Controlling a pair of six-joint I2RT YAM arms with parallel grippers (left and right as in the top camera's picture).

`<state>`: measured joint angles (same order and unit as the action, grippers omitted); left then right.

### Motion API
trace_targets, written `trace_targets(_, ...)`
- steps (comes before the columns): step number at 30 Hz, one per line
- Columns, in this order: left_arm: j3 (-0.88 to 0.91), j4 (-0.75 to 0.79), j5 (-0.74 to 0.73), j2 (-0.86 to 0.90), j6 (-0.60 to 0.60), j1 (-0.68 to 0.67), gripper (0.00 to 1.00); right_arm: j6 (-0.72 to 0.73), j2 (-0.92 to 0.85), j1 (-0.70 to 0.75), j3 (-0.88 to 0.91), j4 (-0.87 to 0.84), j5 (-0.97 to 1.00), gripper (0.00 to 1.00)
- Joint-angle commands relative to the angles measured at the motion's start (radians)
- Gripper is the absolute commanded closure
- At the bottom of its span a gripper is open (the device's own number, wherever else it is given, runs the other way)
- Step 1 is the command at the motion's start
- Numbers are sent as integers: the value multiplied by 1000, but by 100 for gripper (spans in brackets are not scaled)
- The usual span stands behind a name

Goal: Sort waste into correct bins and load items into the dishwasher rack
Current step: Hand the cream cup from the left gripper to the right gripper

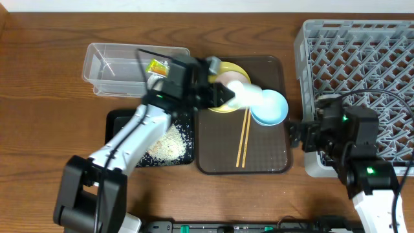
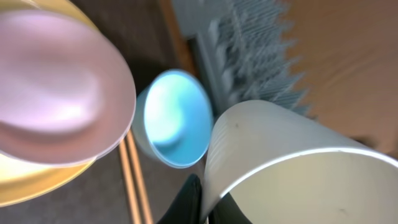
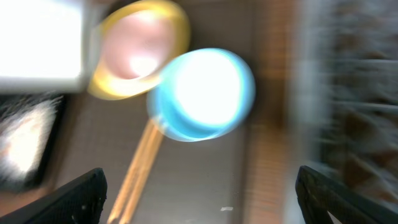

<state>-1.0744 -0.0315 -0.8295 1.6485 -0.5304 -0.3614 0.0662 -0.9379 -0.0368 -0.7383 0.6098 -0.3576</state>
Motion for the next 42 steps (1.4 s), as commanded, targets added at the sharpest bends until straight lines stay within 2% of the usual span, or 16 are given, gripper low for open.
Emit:
trace_targets(1, -5, 73, -264, 0, -169, 68, 91, -196, -63, -10, -17, -5, -391, 5)
trace_targets(5, -5, 118, -454, 0, -229, 88, 91, -291, -154, -10, -17, -61, -589, 3)
trace_targets(9, -5, 116, -586, 0, -236, 63, 91, -292, -230, -10, -17, -211, -735, 2)
trace_targets(15, -5, 115, -603, 0, -239, 13, 91, -291, -283, -10, -17, -413, -931, 5)
trace_targets(18, -5, 116, -603, 0, -239, -13, 91, -290, -282, -10, -17, -500, -991, 10)
trace_targets(24, -5, 116, -602, 0, -239, -36, 91, -189, -282, -10, -17, -629, -1025, 11)
trace_targets(32, -5, 116, -602, 0, -238, -35, 90, -189, -282, -10, -17, -637, -1023, 43)
trace_targets(34, -5, 116, -594, 0, -238, -35, 83, -189, -282, -10, -17, -637, -1021, 45)
trace_targets(36, -5, 116, -565, 0, -222, -35, 67, -189, -282, -10, -17, -635, -1003, 44)
trace_targets(38, -4, 114, -526, 0, -159, -35, 58, -189, -282, -10, -17, -625, -955, 44)
trace_targets(40, -3, 78, -441, 0, -111, -32, 42, -174, -282, -10, -17, -602, -850, 41)
trace_targets(42, -3, 2, -323, 0, -50, -25, 35, -147, -282, -8, -17, -568, -704, 41)
